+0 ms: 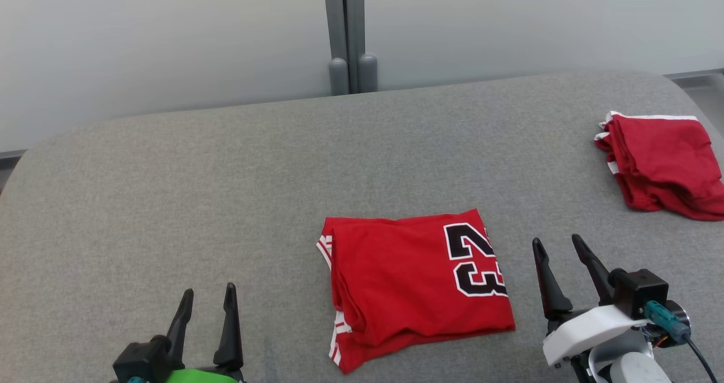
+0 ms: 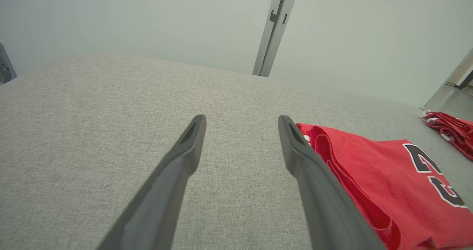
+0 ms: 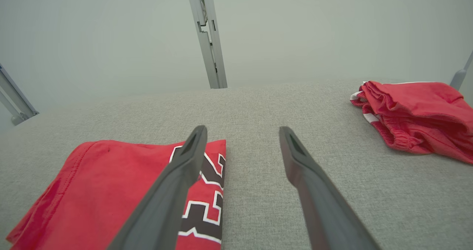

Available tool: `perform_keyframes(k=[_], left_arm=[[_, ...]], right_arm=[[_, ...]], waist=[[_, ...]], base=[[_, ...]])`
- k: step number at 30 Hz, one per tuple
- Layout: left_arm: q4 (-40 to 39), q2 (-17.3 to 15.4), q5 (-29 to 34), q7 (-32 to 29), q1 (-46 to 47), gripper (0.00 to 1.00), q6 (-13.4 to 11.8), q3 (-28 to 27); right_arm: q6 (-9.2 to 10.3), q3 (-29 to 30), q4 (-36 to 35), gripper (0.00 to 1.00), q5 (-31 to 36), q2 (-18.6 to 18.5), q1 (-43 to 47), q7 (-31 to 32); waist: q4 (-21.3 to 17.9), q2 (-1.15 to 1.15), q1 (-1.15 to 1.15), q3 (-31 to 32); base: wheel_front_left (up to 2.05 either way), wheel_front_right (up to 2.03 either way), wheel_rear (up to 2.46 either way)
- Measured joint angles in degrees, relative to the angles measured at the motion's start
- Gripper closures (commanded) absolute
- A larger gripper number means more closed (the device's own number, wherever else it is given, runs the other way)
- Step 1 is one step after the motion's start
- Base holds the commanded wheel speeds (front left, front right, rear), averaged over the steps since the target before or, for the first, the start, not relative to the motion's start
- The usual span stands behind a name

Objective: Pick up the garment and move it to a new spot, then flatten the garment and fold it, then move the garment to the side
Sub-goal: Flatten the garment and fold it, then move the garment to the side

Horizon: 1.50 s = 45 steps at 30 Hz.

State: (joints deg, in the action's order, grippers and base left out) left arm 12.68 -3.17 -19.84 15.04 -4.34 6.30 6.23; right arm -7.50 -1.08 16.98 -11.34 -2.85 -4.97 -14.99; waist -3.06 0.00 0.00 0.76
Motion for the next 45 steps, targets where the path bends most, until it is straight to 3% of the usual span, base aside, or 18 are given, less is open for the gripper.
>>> perform_keyframes(k=[13,21,28,37,43,44,45], left_arm=[[0.19,0.21,1.32,0.00,-0.02,0.00,0.32,-0.77],[0.51,0.26,1.97,0.00,0.88,0.00,0.48,-0.86],[0.96,0.29,2.23,-0.01,2.12,0.00,0.48,-0.69],[1.22,0.29,2.15,0.00,3.46,0.00,0.48,-0.21],[1.57,0.29,2.25,0.00,3.74,0.00,0.49,0.12],[1.60,0.29,2.27,-0.01,3.75,0.00,0.49,0.14],[1.65,0.29,2.36,0.00,3.76,0.00,0.49,0.21]], right_arm=[[0.00,-0.67,2.87,0.00,0.60,0.02,-2.49,1.11],[0.00,-1.96,5.46,0.00,4.63,-0.41,-10.03,12.92],[0.00,-4.92,7.58,0.00,2.00,-3.27,-12.19,23.17],[0.00,-8.51,11.50,0.00,-4.16,-4.81,-13.83,30.11],[0.01,-10.93,15.27,0.00,-6.37,-4.95,-15.99,31.60],[0.02,-11.37,15.80,0.19,-6.77,-4.88,-16.32,31.51],[0.02,-11.90,16.31,0.54,-7.10,-4.83,-16.73,31.07]], waist=[[0.57,0.00,0.00,-0.67],[1.42,0.00,0.00,-2.52],[2.85,0.00,0.00,-4.72],[4.76,0.00,0.00,-7.18],[5.51,0.00,0.00,-7.88],[5.55,0.00,0.00,-7.92],[5.52,0.00,0.00,-7.92]], base=[[0.00,0.00,0.00],[0.00,0.00,0.00],[0.00,0.00,0.00],[0.00,0.00,0.00],[0.00,0.00,0.00],[0.00,0.00,0.00],[0.00,0.00,0.00]])
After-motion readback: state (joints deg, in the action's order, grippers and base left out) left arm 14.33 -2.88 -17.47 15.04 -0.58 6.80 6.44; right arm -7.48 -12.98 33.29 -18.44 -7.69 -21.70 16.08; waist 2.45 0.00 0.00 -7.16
